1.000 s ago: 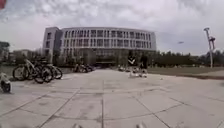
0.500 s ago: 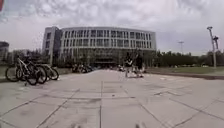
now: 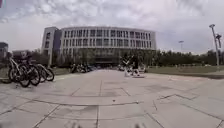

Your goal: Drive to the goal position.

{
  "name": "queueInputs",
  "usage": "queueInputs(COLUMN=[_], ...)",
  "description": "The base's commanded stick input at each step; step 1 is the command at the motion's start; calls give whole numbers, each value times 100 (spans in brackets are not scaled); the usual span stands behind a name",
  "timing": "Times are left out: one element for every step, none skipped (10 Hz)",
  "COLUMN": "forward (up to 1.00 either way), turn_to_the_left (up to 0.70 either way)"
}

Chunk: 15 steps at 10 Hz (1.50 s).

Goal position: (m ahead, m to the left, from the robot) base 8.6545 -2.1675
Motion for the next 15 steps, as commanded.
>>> queueInputs(forward=[70, 70, 70, 70, 70, 70, 70, 70, 70, 70, 70, 70, 70, 70, 70], turn_to_the_left=[0, 0, 0, 0, 0, 0, 0, 0, 0, 0, 0, 0, 0, 0, 0])
